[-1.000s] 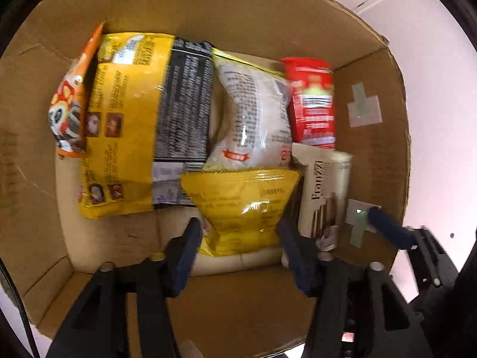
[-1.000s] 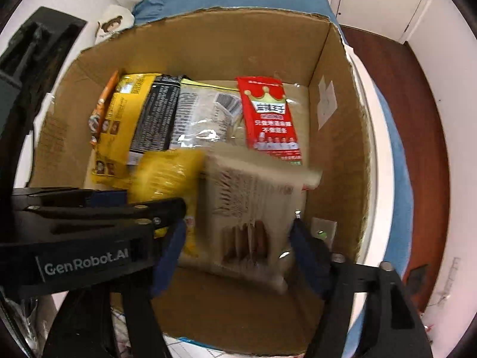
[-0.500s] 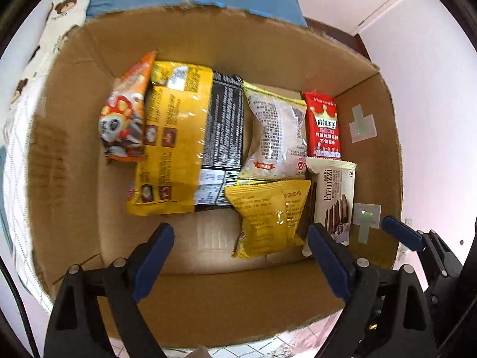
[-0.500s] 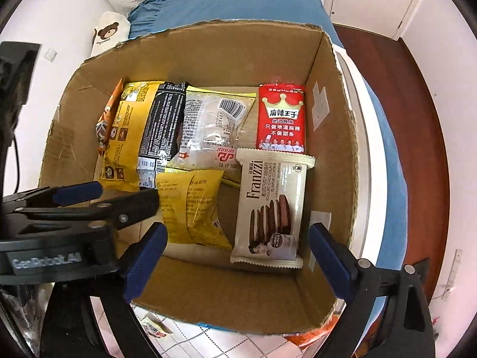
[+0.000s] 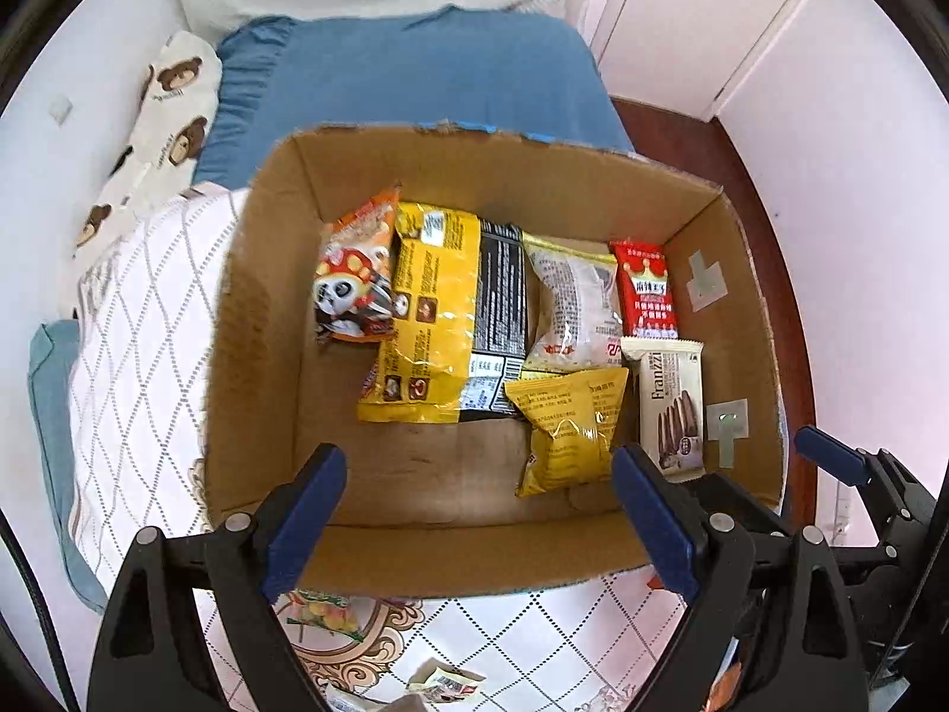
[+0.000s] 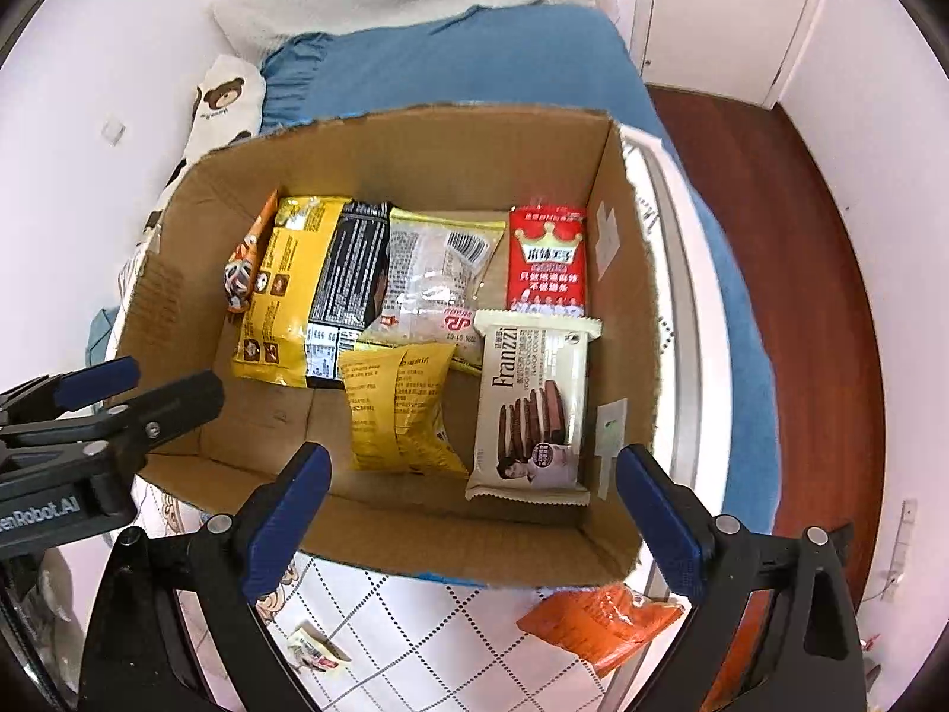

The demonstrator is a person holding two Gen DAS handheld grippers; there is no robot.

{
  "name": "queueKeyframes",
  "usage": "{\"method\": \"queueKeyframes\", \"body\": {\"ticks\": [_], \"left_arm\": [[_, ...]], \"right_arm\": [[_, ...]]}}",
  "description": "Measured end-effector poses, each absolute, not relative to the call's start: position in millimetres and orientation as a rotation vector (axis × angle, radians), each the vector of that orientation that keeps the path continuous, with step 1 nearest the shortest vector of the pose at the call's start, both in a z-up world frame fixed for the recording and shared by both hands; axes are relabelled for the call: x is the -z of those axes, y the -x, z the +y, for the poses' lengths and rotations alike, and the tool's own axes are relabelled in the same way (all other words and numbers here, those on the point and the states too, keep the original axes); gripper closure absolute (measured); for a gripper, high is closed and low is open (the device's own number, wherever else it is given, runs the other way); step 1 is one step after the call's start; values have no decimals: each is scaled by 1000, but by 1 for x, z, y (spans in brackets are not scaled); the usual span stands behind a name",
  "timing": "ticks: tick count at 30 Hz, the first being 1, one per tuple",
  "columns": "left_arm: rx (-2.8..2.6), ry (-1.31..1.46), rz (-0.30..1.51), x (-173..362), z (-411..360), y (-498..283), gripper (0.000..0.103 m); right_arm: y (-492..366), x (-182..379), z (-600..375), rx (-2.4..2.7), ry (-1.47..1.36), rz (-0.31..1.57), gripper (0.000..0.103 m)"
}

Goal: Organize snacks
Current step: 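Move both grippers back over the bed toward the remaining snacks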

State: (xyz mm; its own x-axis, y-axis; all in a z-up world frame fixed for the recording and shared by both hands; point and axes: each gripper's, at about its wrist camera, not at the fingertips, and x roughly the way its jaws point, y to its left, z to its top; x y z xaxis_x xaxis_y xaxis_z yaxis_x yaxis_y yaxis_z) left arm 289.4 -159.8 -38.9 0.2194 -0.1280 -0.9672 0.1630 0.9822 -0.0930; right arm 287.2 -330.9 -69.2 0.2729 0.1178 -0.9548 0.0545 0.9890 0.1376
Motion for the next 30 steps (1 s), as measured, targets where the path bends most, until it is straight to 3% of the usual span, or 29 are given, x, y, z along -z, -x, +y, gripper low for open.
{"method": "queueKeyframes", "body": {"ticks": [18, 23, 27, 28, 30], "left_arm": [[200, -19, 1077, -38, -137, -215, 11], [163, -20, 1035, -35, -126, -186, 11], [130, 0, 1090, -2, -114, -164, 11], [121, 3, 1117, 10, -111, -160, 11], [111, 5, 1173, 34, -107, -153, 11]], "right_arm": [[-209, -15, -327, -59, -177, 1043, 4], [-187, -10, -343, -68, -243, 1043, 4], [-173, 27, -369, -42, -281, 1109, 4], [-170, 43, -378, -30, -297, 1135, 6], [-166, 68, -388, -27, -301, 1185, 26]]}}
